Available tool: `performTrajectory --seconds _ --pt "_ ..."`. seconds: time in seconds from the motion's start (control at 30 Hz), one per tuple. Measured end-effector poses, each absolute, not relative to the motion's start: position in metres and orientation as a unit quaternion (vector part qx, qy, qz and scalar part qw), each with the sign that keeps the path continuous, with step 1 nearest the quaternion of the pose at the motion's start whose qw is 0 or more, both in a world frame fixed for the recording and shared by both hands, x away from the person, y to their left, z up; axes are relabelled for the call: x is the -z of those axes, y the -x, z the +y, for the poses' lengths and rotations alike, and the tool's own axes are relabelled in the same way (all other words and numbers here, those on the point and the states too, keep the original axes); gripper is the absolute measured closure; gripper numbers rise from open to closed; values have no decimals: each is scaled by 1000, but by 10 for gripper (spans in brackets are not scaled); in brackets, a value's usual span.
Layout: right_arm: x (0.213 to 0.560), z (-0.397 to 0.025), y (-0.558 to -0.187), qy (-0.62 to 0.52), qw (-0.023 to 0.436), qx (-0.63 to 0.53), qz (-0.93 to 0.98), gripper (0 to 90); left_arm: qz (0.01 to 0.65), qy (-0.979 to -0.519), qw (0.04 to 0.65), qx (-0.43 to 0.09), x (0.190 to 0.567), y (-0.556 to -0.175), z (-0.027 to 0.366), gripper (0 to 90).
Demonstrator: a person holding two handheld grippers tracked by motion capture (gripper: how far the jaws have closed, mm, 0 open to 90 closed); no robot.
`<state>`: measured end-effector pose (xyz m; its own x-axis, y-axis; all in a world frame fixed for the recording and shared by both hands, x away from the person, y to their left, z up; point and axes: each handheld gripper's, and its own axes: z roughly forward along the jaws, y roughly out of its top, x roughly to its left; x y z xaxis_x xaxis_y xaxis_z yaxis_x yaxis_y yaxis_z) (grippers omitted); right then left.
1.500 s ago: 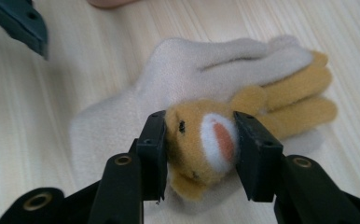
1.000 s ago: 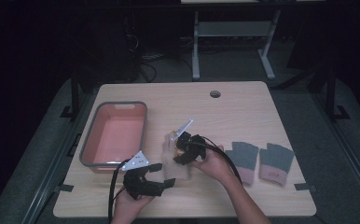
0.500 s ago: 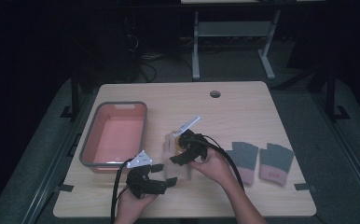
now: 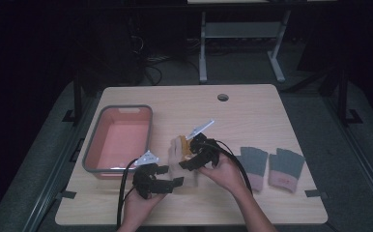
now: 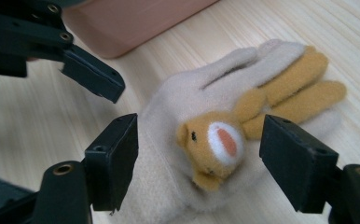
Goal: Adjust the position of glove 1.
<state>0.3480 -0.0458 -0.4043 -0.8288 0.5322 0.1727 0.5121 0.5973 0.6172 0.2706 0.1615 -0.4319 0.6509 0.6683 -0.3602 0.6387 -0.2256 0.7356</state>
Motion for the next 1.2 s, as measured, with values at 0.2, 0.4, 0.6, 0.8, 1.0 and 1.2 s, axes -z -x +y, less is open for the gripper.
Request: performTrajectory --seconds 0.2,0.4,0.6,0.8,1.0,1.2 --pt "406 -51 -348 -307 0 -344 887 273 435 -769 467 -9 429 -277 162 199" --pt "409 -57 -349 -329 -14 -352 876 270 444 -767 463 -9 429 -280 159 212" --pt "416 -60 -352 -346 -22 -354 869 269 454 -763 459 -16 426 -287 156 221" --pt "423 -64 -355 -370 -33 -356 857 269 467 -767 441 -15 431 -293 151 227" --pt "428 -72 -356 -392 -39 -359 846 278 488 -762 425 -13 440 -297 151 232" --pt "432 -76 -354 -409 -57 -355 839 281 506 -757 413 -19 447 -298 152 239"
